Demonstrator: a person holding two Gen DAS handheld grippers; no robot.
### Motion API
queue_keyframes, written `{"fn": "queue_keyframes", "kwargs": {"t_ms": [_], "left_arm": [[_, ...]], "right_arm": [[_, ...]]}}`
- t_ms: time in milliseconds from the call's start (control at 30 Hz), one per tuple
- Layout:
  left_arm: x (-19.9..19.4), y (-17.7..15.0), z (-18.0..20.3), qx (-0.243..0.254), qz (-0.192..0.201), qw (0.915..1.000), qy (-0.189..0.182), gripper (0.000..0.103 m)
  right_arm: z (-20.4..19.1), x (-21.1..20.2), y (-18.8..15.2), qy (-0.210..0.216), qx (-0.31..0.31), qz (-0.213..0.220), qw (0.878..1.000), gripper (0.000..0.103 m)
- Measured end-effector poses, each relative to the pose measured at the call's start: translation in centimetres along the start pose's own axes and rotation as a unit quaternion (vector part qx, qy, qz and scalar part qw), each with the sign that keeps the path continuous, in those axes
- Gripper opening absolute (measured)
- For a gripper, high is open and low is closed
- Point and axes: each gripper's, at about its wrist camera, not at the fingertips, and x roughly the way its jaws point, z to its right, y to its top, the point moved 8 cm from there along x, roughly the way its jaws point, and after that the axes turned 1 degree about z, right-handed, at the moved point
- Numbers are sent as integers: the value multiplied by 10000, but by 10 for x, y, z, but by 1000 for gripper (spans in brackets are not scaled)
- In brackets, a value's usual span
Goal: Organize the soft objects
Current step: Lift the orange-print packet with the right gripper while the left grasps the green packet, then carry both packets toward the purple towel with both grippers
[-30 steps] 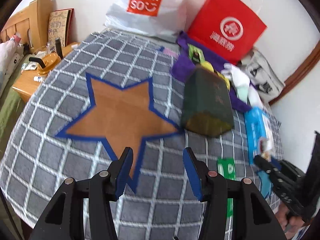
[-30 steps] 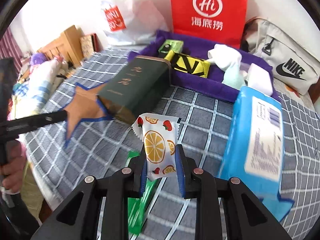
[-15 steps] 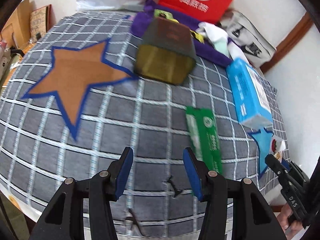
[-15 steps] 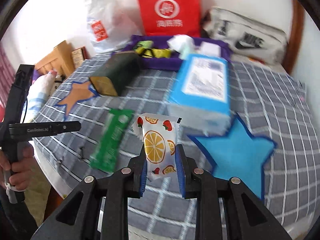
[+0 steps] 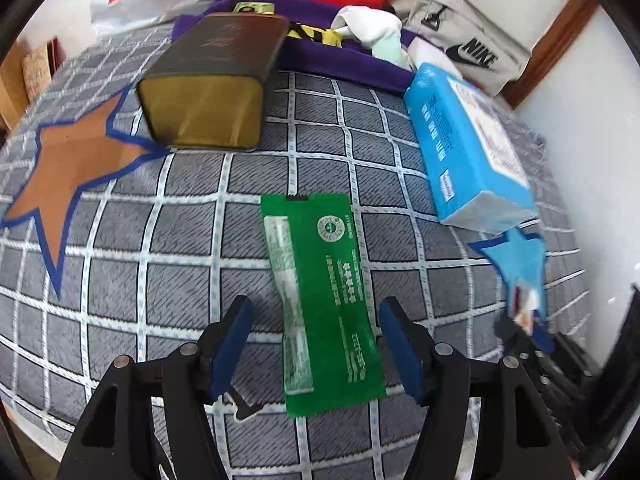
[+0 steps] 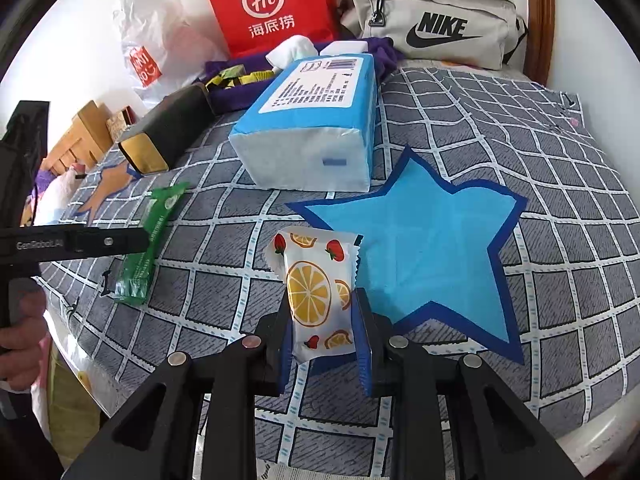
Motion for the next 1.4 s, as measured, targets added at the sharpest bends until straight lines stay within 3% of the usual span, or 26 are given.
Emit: {"fn": "queue_keyframes", "kwargs": {"t_ms": [233,400,600,867,1400], "left_arm": [[12,5,22,604,213,9942,859,65],[9,10,20,587,356,9932,937,39],[1,9,9,559,219,9940,917,27],[-12,7,-17,126,100,9974,708,26],[-67,41,-56,-273,628,9969,390,26]], "right_arm": [[2,-1,-2,259,98,73,9996,27],[2,-1,0,311,147,99,9994,27],[3,1,4,363,240,112,9990,28],[3,4,14,356,366,-68,9987,27],[-32,-32,61,238,-37,271,9993,27]]}}
